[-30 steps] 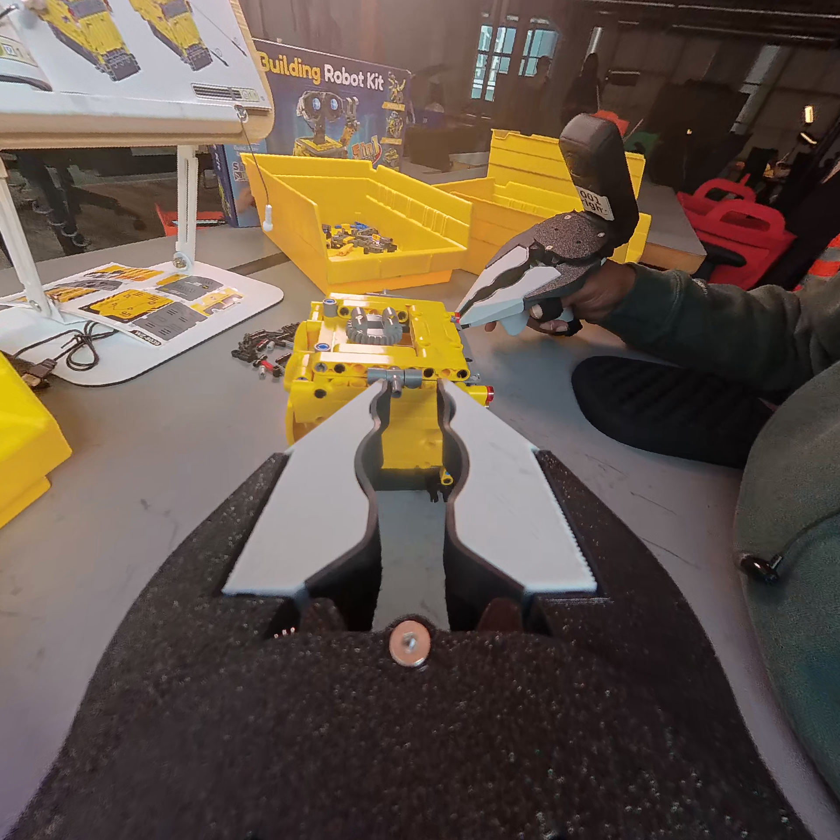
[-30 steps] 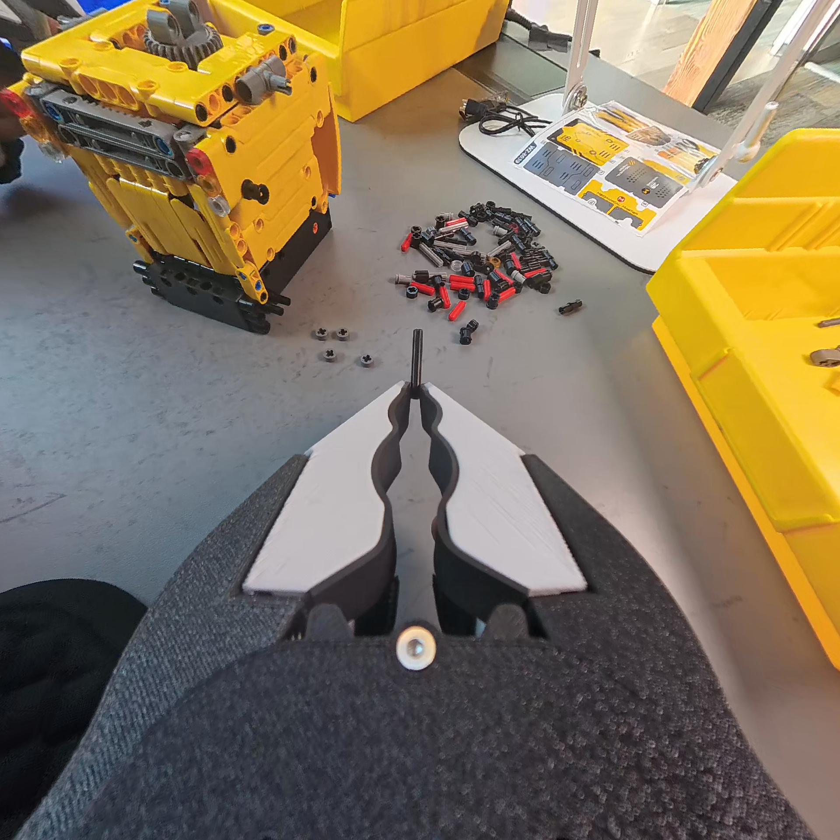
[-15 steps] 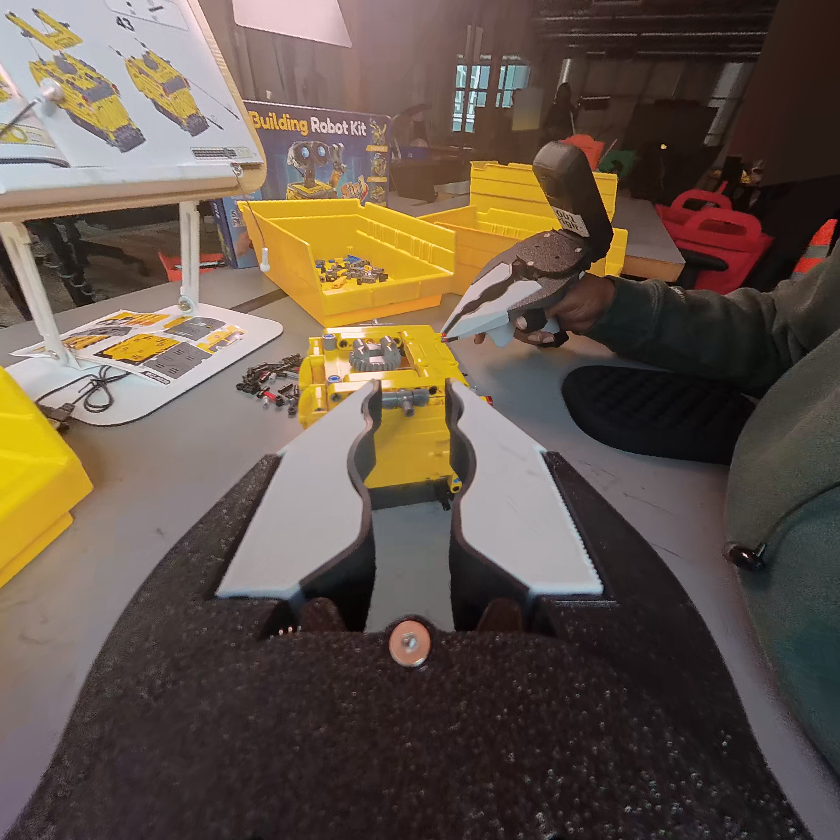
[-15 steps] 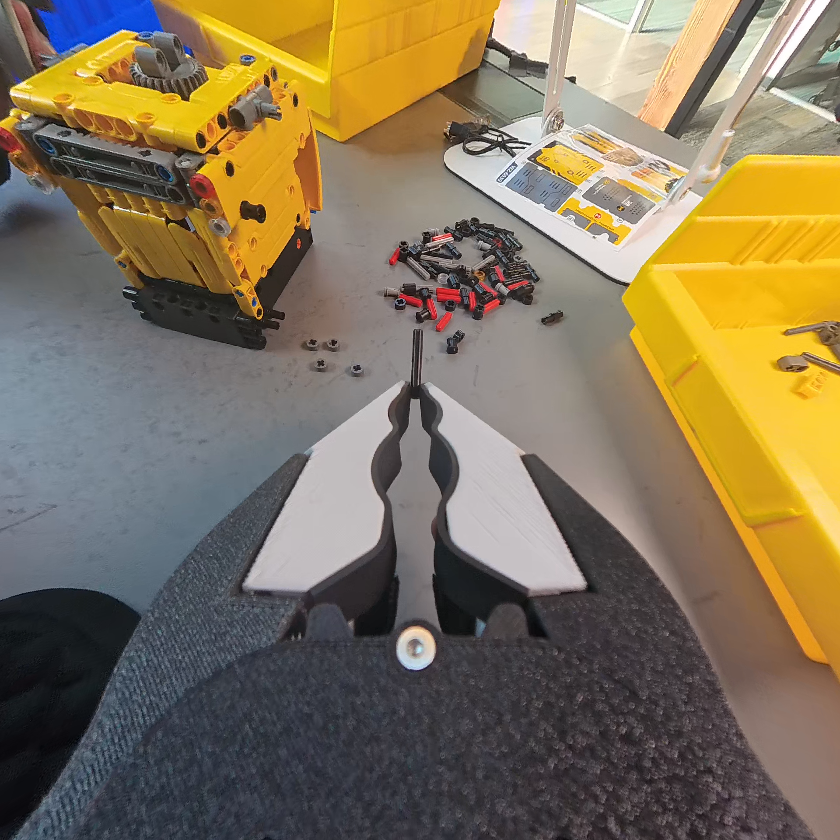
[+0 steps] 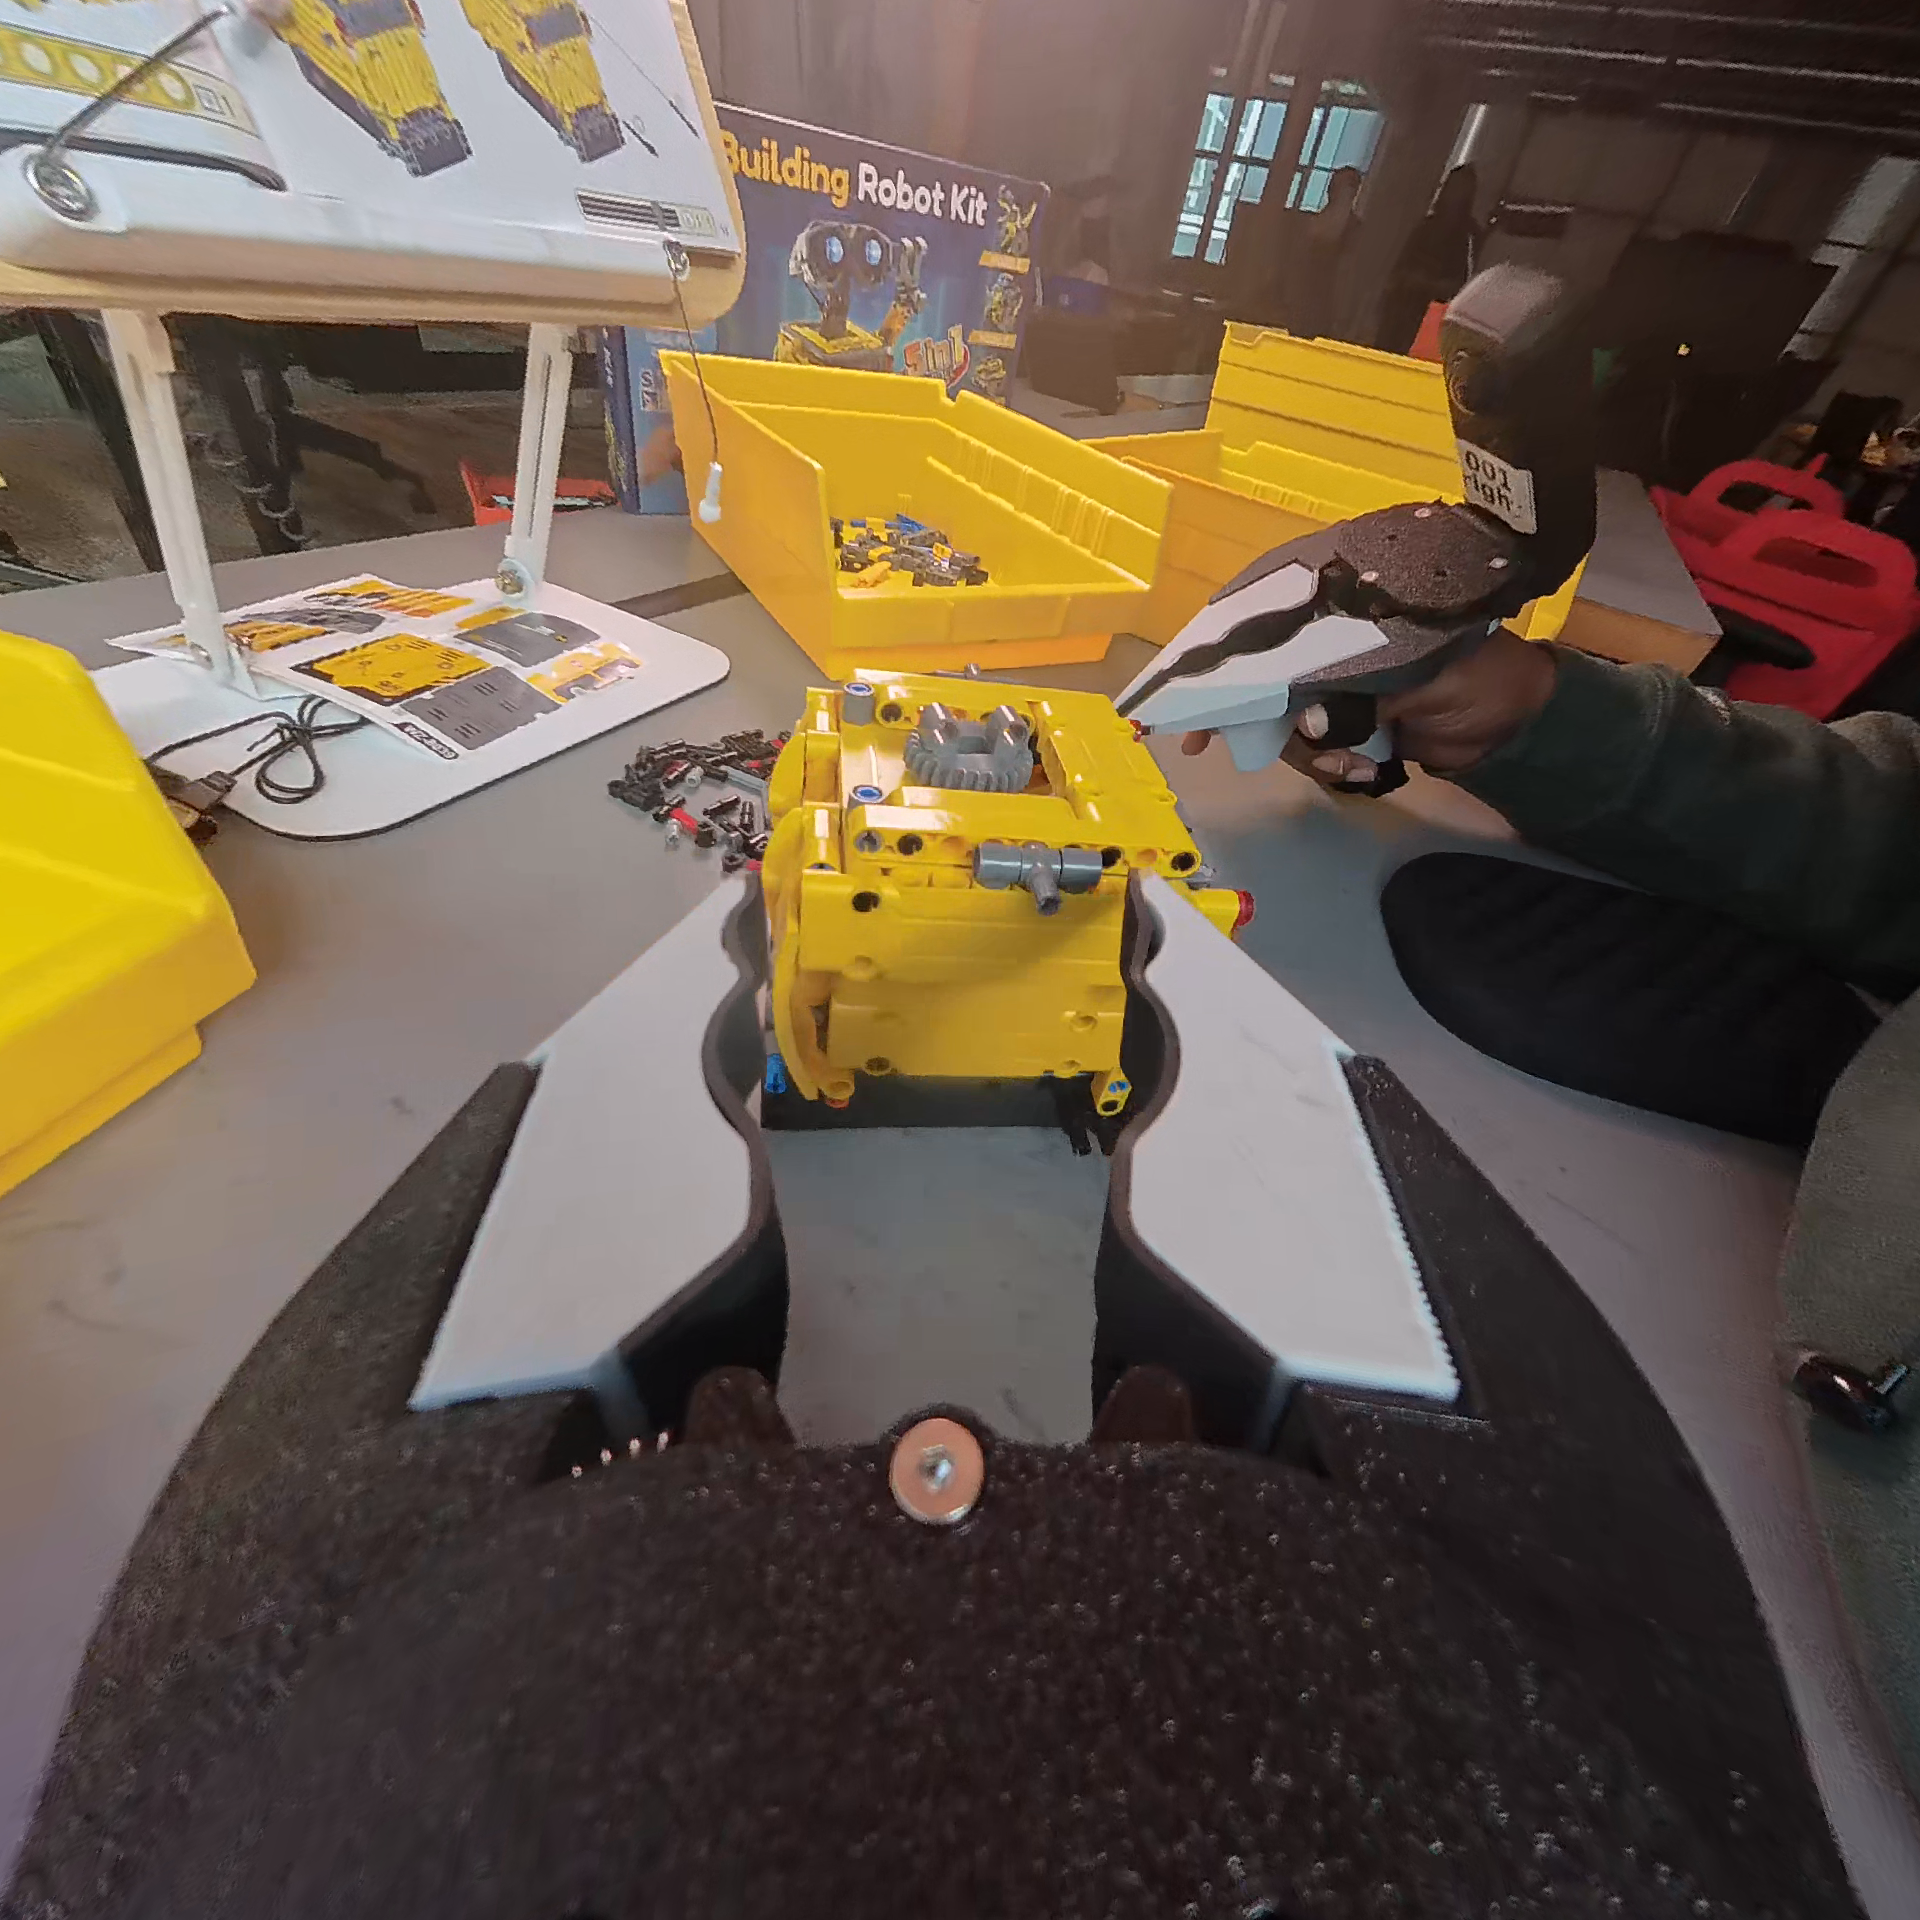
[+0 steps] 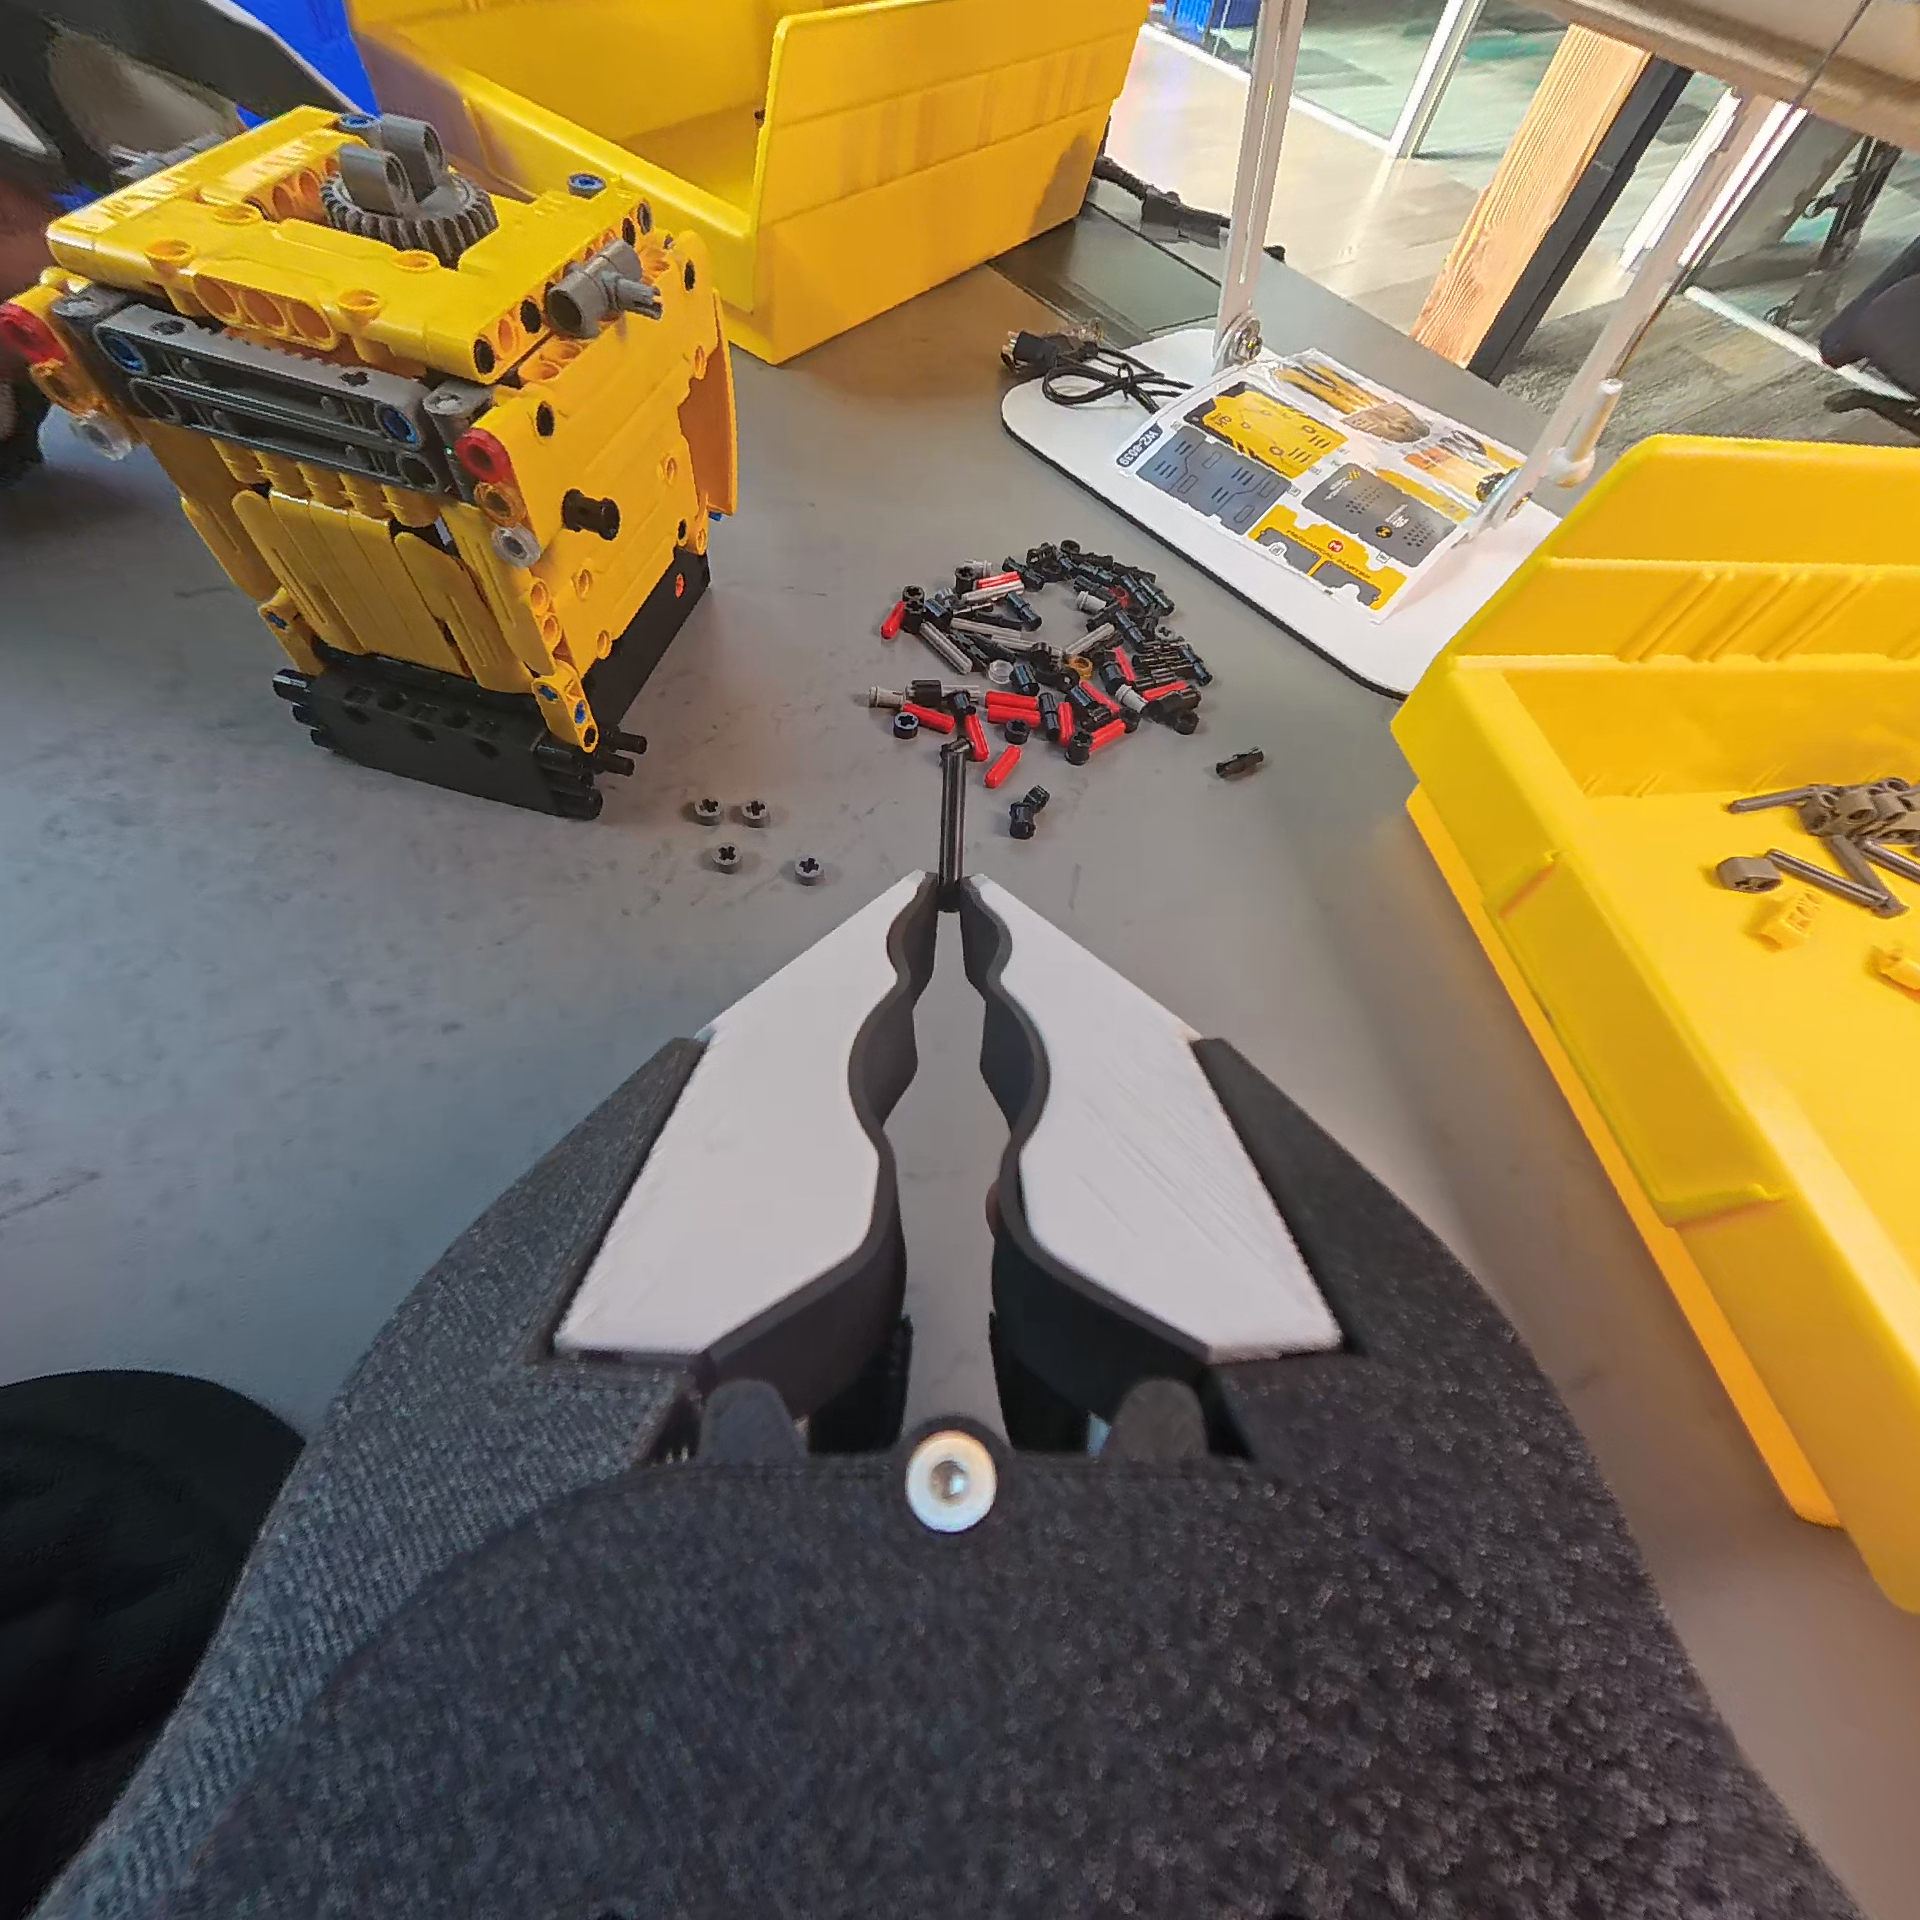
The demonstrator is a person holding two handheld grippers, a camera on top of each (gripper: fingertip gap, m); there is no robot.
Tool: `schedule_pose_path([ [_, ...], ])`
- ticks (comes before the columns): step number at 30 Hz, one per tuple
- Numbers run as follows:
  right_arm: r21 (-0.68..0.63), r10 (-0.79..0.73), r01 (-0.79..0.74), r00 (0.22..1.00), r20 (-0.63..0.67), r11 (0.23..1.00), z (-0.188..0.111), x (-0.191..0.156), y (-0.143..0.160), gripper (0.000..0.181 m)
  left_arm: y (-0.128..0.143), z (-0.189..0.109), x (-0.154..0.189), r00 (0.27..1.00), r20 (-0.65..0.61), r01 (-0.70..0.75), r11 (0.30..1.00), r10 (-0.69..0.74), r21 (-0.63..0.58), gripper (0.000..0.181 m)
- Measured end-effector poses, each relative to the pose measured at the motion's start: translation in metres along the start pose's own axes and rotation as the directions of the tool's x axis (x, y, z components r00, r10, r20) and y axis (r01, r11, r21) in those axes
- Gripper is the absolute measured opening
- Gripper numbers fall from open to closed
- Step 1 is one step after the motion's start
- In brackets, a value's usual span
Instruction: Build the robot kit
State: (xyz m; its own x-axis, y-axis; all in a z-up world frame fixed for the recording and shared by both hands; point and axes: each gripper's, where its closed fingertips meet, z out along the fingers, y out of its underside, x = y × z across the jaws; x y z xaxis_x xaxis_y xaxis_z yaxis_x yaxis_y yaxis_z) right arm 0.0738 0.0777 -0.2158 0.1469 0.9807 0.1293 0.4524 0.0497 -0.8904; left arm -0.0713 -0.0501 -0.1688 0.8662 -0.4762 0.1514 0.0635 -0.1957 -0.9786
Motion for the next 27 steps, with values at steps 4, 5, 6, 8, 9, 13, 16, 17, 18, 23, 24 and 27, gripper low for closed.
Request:
schedule_pose_path([
  [4, -0.004, -0.006, 0.006, 1.0, -0.002, 1.0, 0.0009, -0.0005, 0.0011, 0.003, 0.0058, 0.0026, 0.0021, 0.999, 0.009, -0.042, 0.998, 0.042, -0.035, 0.058],
  [5, -0.004, -0.007, 0.007, 1.0, -0.001, 1.0, 0.0012, -0.001, 0.0011, 0.003, 0.0058, 0.0022, 0.0017, 0.999, 0.01, -0.042, 0.998, 0.043, -0.037, 0.057],
  [6, -0.002, -0.007, 0.007, 1.0, -0.002, 1.0, 0.0013, -0.0011, 0.0009, 0.003, 0.0057, 0.002, 0.0013, 0.999, 0.011, -0.04, 0.999, 0.04, -0.036, 0.055],
  [8, 0.002, -0.007, 0.007, 1.0, -0.003, 1.0, 0.0014, -0.0012, 0.0003, 0.003, 0.0057, 0.0014, 0.0009, 0.999, 0.013, -0.039, 0.999, 0.04, -0.037, 0.053],
  [9, 0.004, -0.007, 0.007, 1.0, -0.004, 1.0, 0.0015, -0.0009, 0.0001, 0.003, 0.0056, 0.0013, 0.001, 0.999, 0.013, -0.04, 0.999, 0.041, -0.037, 0.052],
  [13, 0.009, -0.005, 0.005, 1.0, -0.008, 1.0, 0.0011, -0.0001, -0.0006, 0.003, 0.0056, 0.0008, 0.0026, 0.999, 0.007, -0.051, 0.998, 0.051, -0.04, 0.051],
  [16, 0.01, -0.006, 0.006, 1.0, -0.007, 1.0, 0.0011, -0.0005, -0.0008, 0.003, 0.005, 0.0004, 0.0054, 0.998, -0.007, -0.06, 0.997, 0.06, -0.038, 0.051],
  [17, 0.01, -0.006, 0.006, 1.0, -0.006, 1.0, 0.0012, -0.0007, -0.0006, 0.003, 0.0046, 0.0003, 0.0063, 0.998, -0.011, -0.063, 0.997, 0.062, -0.036, 0.051],
  [18, 0.008, -0.006, 0.006, 1.0, -0.005, 1.0, 0.0013, -0.001, -0.0002, 0.003, 0.0045, 0.0002, 0.0068, 0.998, -0.014, -0.064, 0.997, 0.063, -0.036, 0.051],
  [23, 0.003, -0.005, 0.005, 1.0, -0.001, 1.0, 0.0028, -0.0018, 0.0015, 0.003, 0.0046, 0.0003, 0.007, 0.997, -0.012, -0.07, 0.997, 0.07, -0.037, 0.049],
  [24, 0.0, -0.005, 0.005, 1.0, 0.0, 1.0, 0.0031, -0.002, 0.0021, 0.003, 0.0047, 0.0004, 0.0067, 0.997, -0.009, -0.073, 0.997, 0.072, -0.037, 0.049],
  [27, -0.003, -0.006, 0.006, 1.0, 0.002, 1.0, 0.0035, -0.0024, 0.0028, 0.003, 0.0047, 0.0005, 0.0065, 0.997, -0.003, -0.077, 0.996, 0.077, -0.04, 0.049],
])
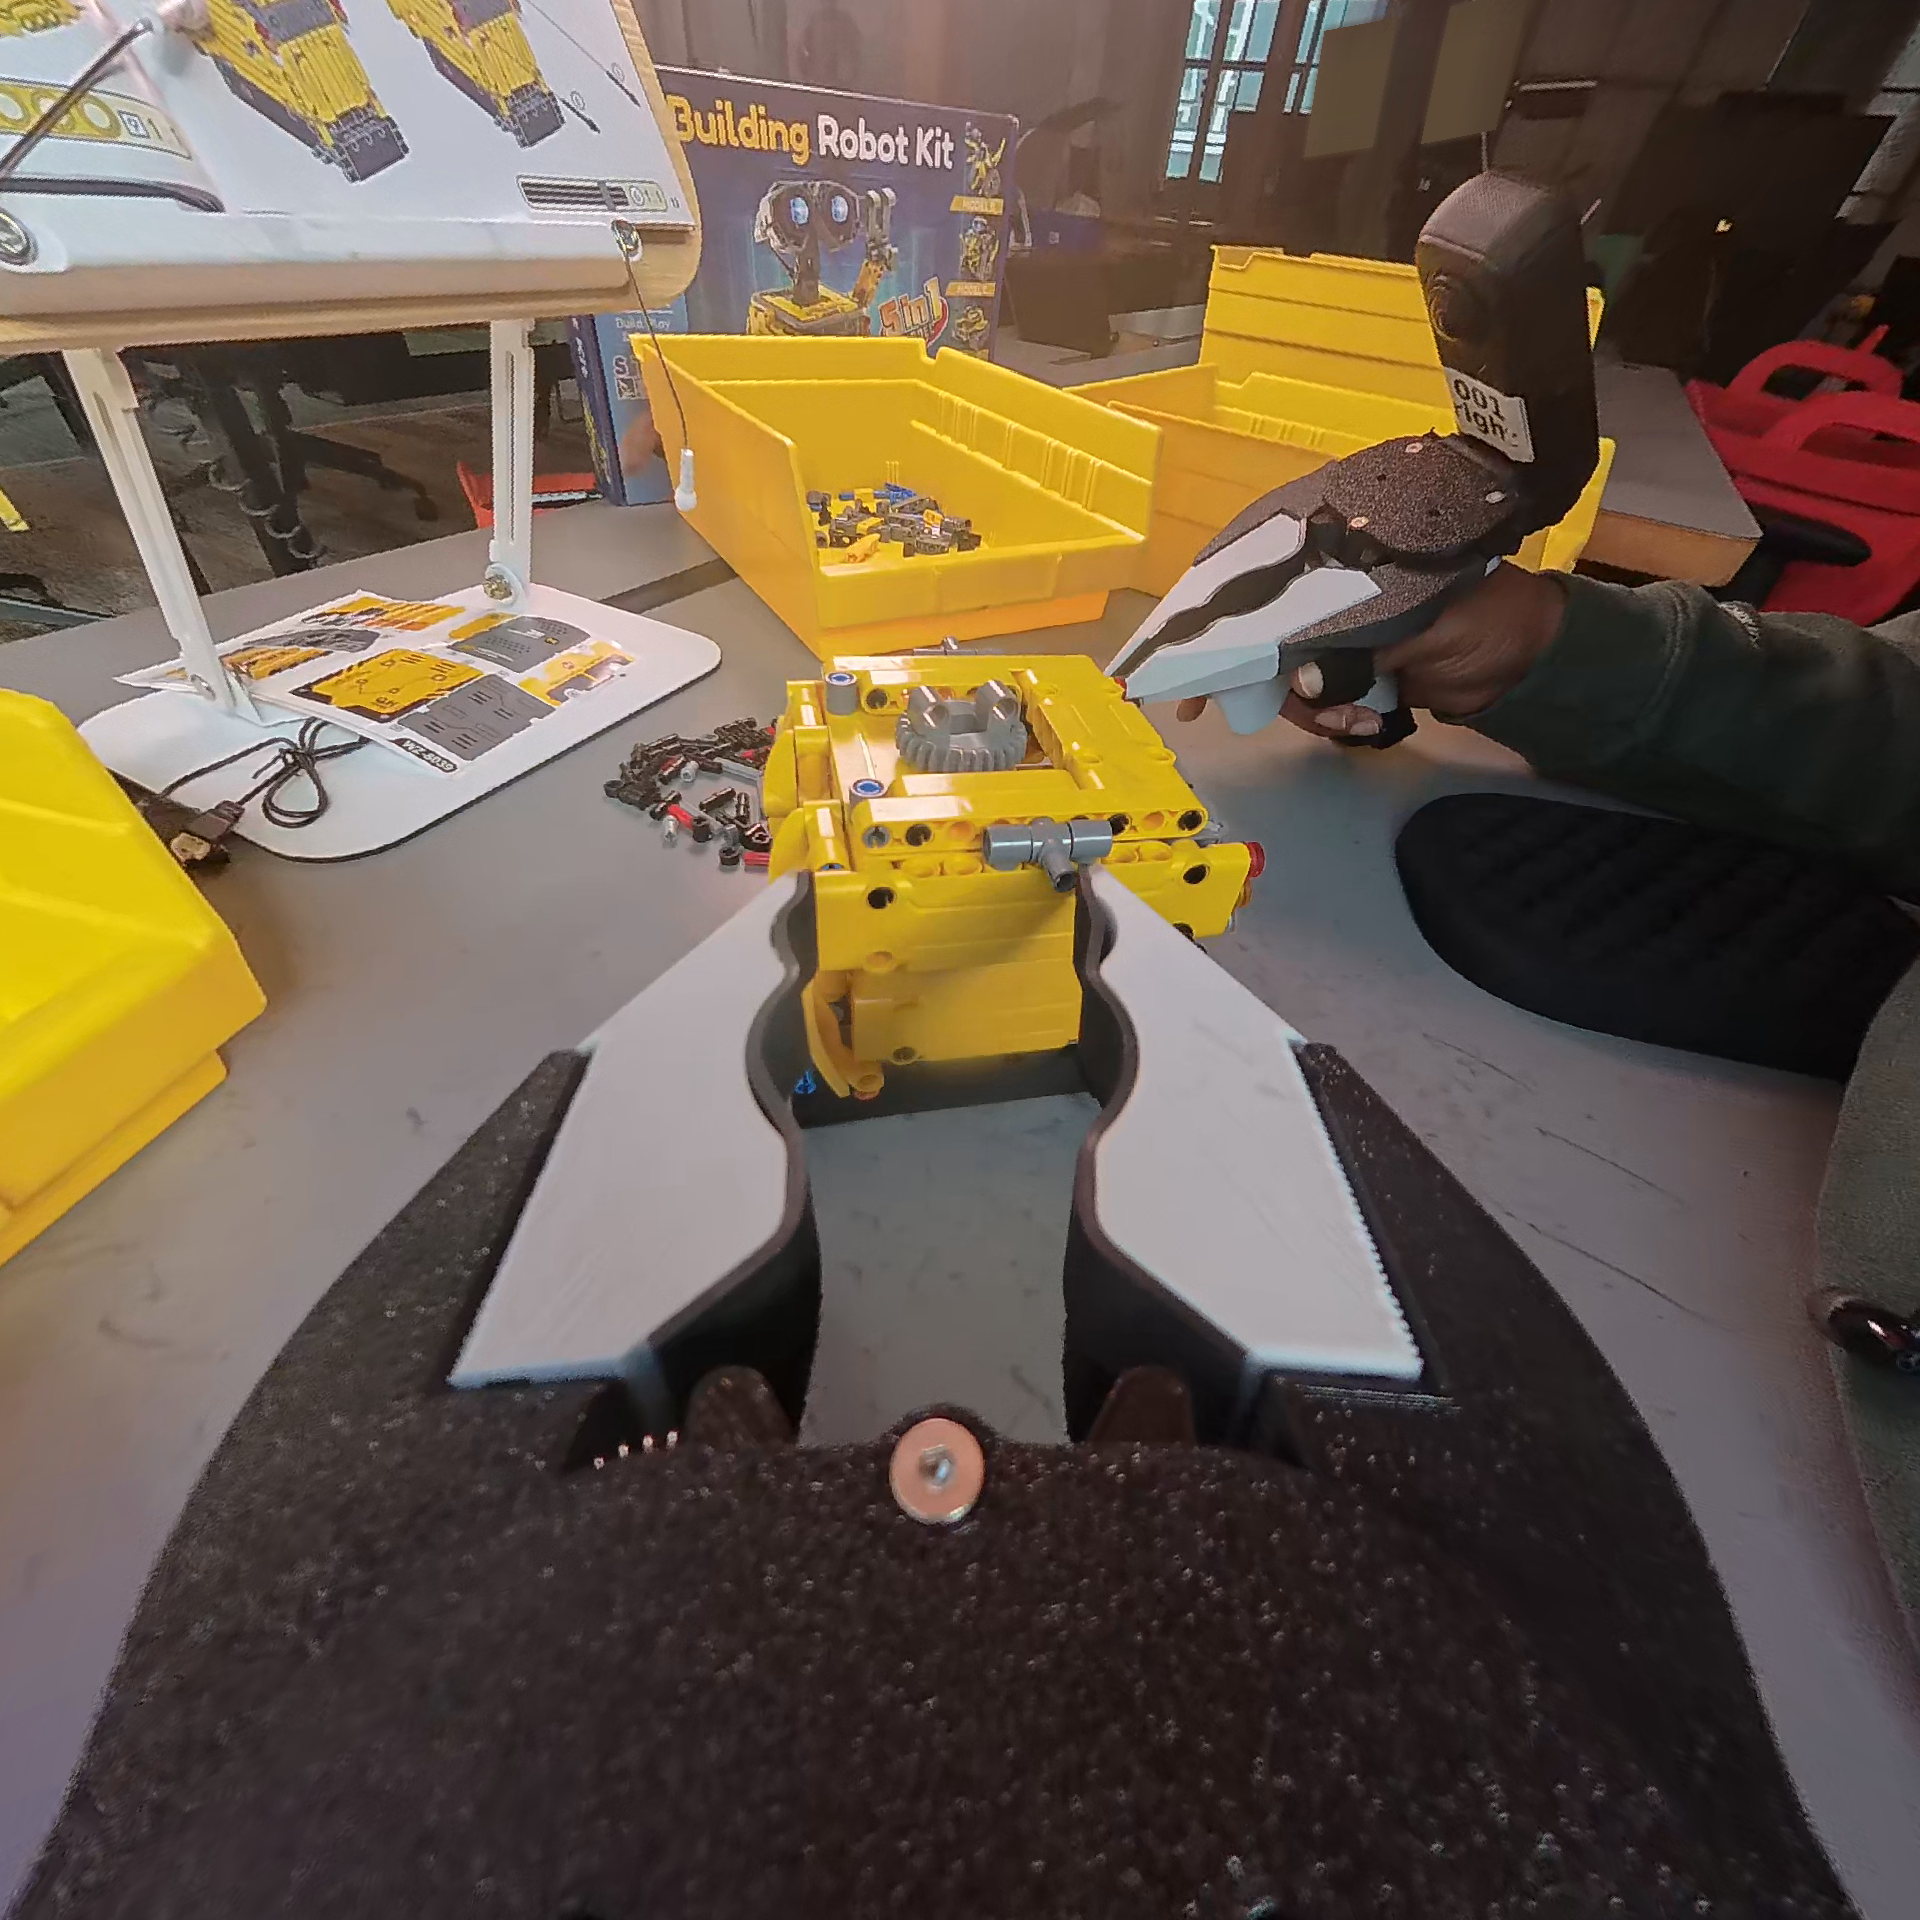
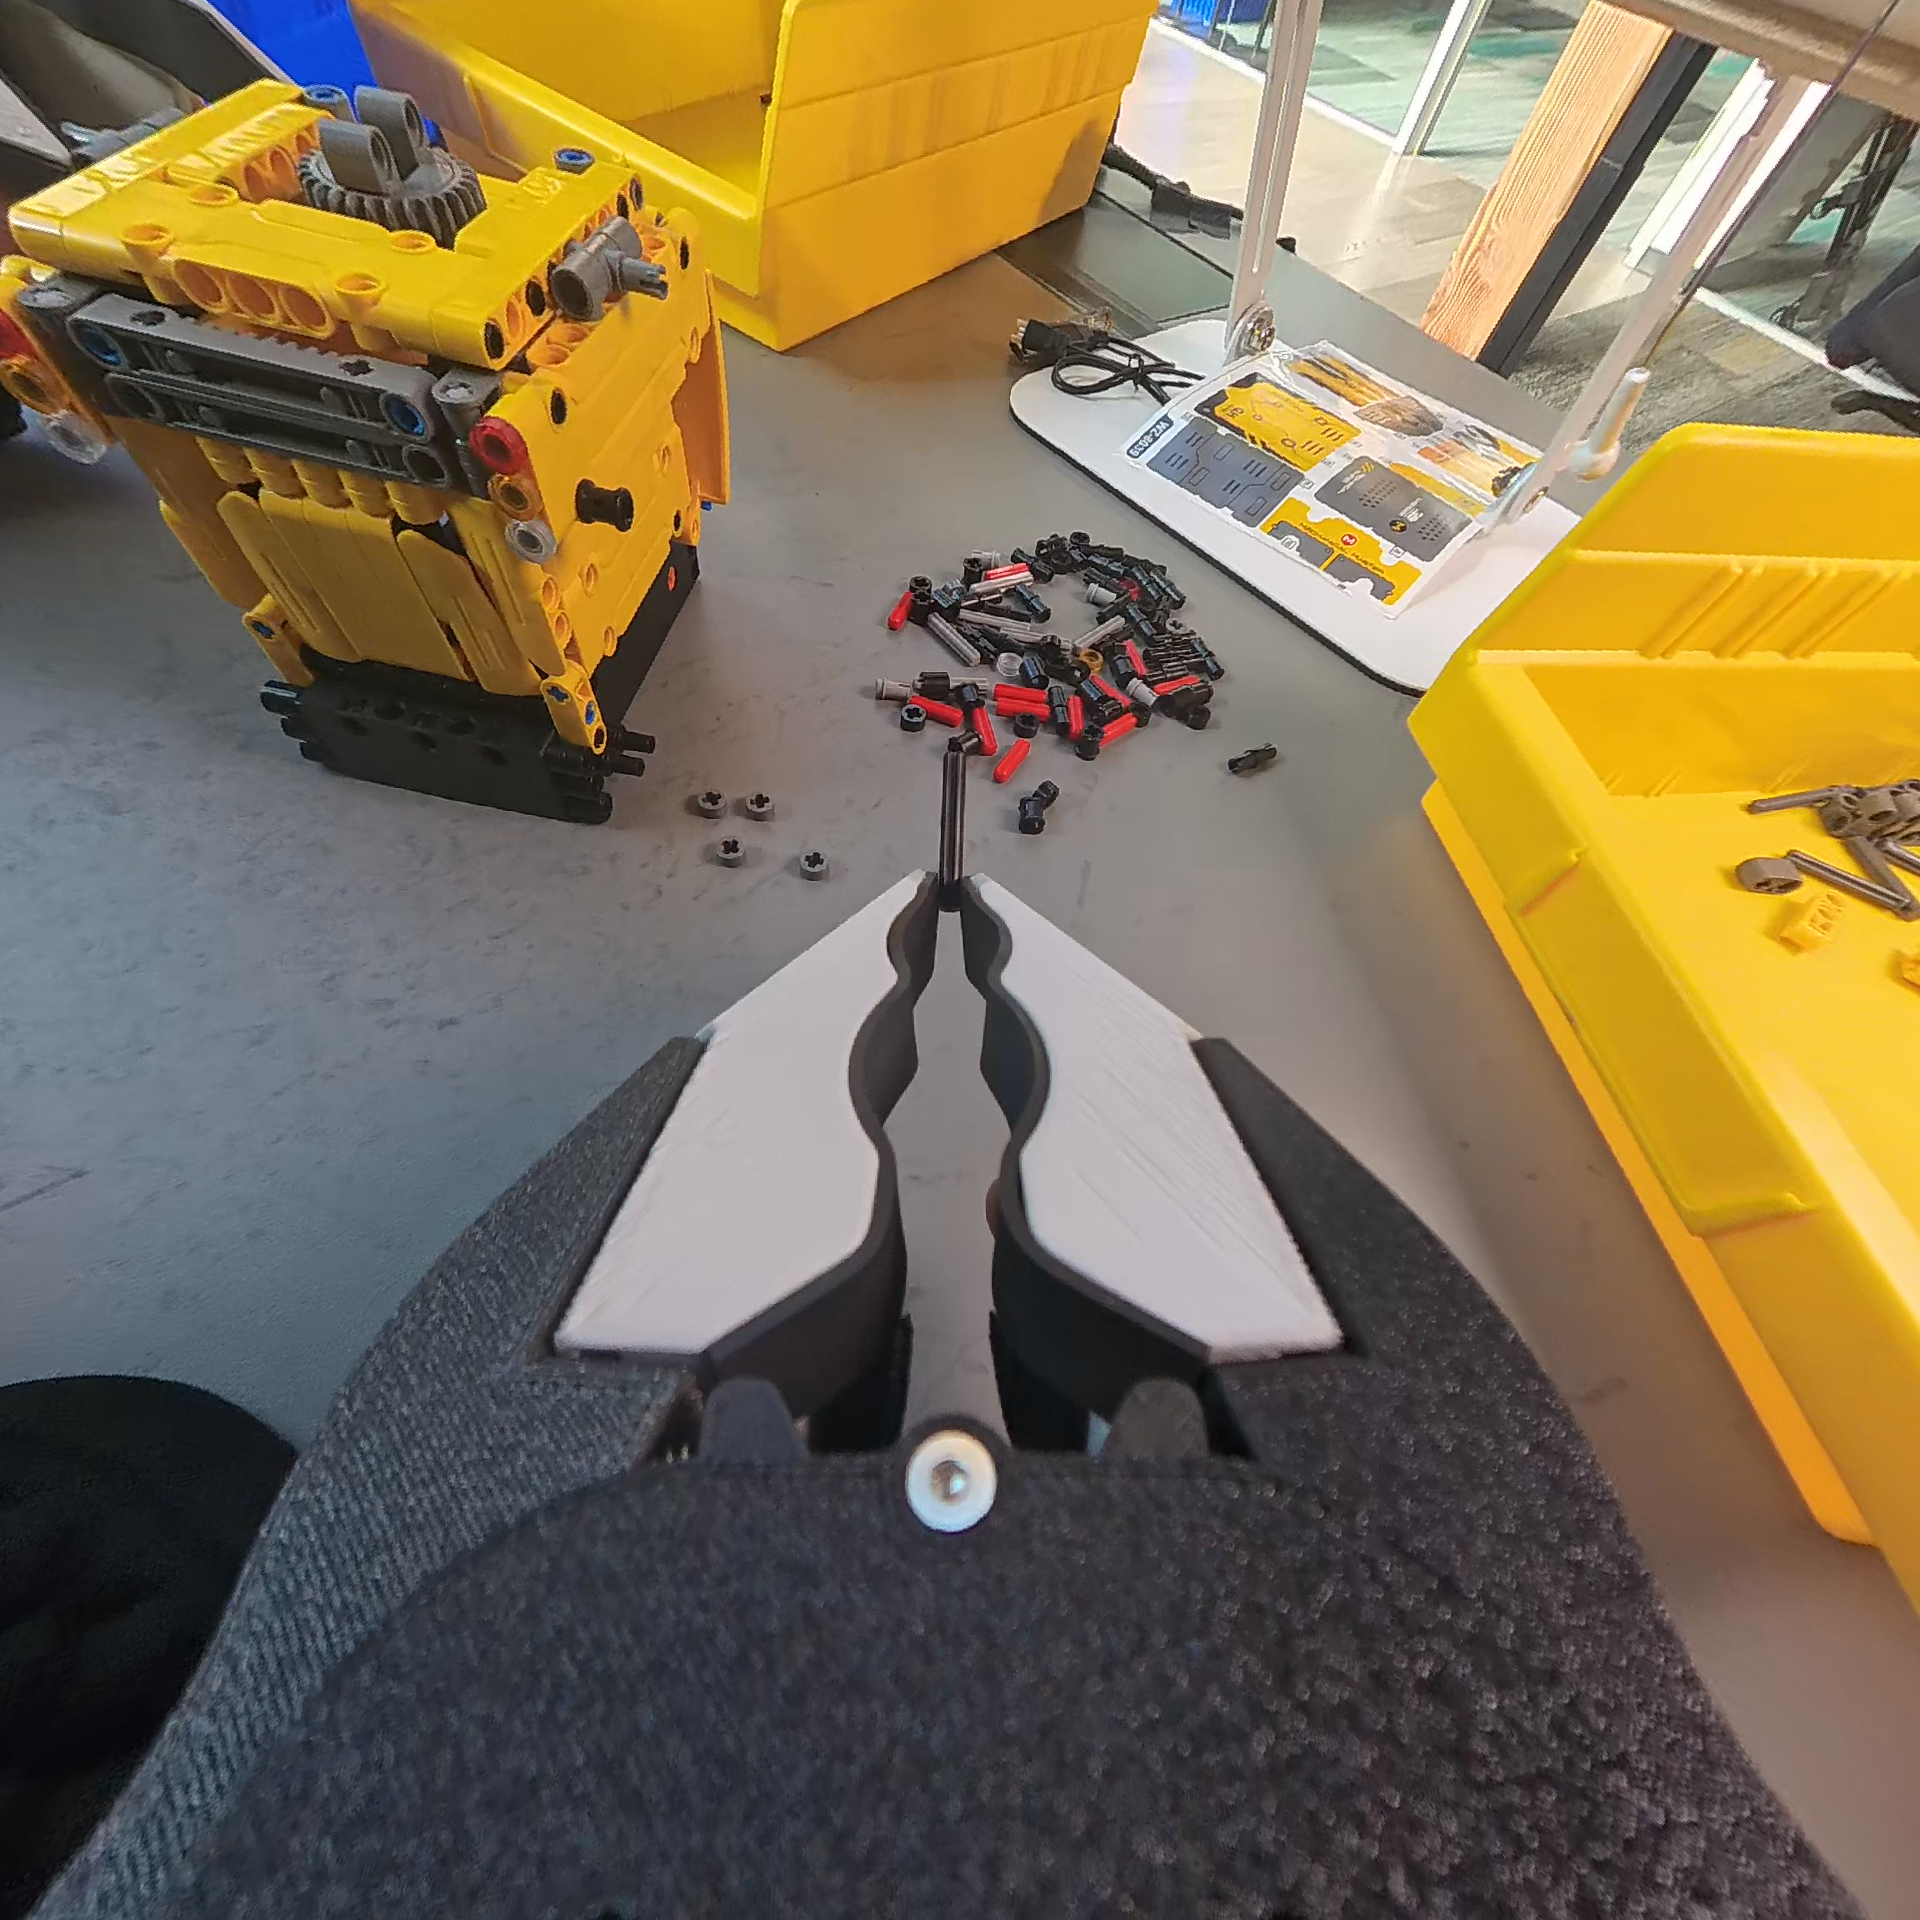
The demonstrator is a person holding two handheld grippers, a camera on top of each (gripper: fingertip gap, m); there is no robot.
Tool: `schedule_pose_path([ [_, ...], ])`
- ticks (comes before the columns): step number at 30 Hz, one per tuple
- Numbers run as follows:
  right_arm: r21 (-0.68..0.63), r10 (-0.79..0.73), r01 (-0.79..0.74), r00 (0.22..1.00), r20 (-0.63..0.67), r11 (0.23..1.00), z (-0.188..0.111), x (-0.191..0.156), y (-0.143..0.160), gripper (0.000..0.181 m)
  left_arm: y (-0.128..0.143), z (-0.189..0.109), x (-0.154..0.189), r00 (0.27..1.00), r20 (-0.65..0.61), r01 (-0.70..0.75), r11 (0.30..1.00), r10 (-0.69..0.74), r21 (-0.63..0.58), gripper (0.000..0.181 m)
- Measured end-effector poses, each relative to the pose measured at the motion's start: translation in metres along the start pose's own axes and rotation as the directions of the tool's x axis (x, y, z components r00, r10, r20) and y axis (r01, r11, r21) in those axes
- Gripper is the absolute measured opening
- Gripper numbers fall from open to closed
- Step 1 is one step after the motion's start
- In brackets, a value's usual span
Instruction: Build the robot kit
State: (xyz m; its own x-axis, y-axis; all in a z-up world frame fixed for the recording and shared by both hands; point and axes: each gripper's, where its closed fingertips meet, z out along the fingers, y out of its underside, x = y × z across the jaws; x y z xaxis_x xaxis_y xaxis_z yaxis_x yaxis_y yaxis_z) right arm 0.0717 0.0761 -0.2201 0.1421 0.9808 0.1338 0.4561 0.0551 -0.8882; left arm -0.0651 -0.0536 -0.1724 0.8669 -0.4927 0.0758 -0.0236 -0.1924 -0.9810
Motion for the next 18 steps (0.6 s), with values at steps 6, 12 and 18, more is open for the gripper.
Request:
schedule_pose_path([
  [6, -0.003, -0.003, 0.003, 1.0, 0.0, 1.0, 0.0003, -0.0006, 0.0005, 0.003, -0.0004, -0.0004, -0.0014, 1.0, 0.012, -0.011, 1.0, 0.011, -0.002, 0.048],
  [12, -0.005, -0.006, 0.006, 1.0, 0.0, 1.0, 0.0005, -0.0007, 0.0008, 0.003, -0.0008, -0.0019, -0.0051, 1.0, 0.029, -0.012, 1.0, 0.012, -0.002, 0.048],
  [18, 0.002, -0.005, 0.005, 1.0, -0.002, 1.0, 0.0001, -0.0007, -0.0003, 0.003, -0.0013, -0.003, -0.0082, 0.999, 0.046, -0.016, 1.0, 0.016, -0.002, 0.047],
])
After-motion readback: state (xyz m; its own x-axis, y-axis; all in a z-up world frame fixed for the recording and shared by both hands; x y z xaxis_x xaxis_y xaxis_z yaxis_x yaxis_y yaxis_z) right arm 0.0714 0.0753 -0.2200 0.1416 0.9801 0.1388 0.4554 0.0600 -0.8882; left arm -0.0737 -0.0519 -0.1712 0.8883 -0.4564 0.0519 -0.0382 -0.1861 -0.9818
